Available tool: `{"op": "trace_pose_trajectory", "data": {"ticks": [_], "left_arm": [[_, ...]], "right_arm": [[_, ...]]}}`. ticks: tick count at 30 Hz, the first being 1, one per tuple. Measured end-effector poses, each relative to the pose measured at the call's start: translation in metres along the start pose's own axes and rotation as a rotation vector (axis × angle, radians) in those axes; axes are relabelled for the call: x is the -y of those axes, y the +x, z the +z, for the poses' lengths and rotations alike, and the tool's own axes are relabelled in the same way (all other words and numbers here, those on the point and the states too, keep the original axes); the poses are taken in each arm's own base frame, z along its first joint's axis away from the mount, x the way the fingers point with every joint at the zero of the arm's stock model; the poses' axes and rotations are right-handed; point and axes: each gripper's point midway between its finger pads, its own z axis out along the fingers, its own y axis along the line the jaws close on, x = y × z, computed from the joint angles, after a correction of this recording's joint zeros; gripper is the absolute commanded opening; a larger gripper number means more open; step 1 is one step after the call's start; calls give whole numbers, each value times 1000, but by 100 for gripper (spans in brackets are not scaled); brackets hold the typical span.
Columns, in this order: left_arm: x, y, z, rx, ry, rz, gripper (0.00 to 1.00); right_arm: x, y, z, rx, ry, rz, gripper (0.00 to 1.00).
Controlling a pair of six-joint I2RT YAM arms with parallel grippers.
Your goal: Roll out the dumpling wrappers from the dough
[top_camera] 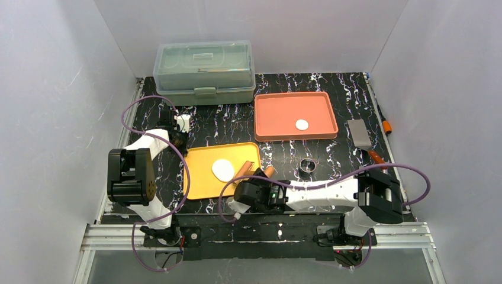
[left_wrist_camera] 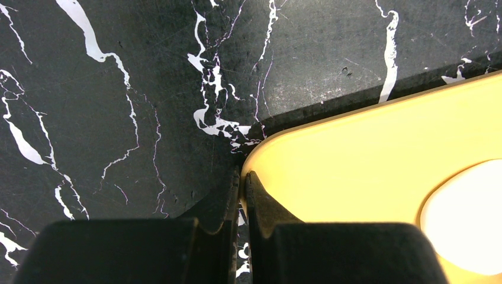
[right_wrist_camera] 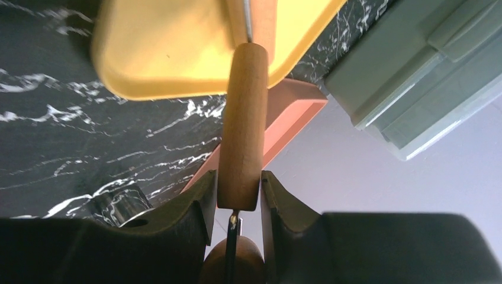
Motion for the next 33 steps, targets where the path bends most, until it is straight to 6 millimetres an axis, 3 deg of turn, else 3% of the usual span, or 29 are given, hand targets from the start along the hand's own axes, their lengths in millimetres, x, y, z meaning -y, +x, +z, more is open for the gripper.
{"op": "trace_pose_trajectory", "data": {"ticks": [3,7,10,13,16,21,33], "left_arm": [[0,0,0,0,0,0,0],[0,0,0,0,0,0,0],[0,0,0,0,0,0,0],[0,0,0,1,0,1,0],[0,0,0,3,0,3,0],[0,0,0,3,0,3,0],[0,0,0,3,0,3,0]], "right_arm": [[8,11,-2,-8,8,27,1],[43,24,-12,0,73,89,1],[67,19,-9,25,128,128,1],[83,2,3,64,151,132,1],[76,-16,19,98,118,102,1],[43,-29,34,101,47,19,1],[11,-29,5,39,73,-18,1]]}}
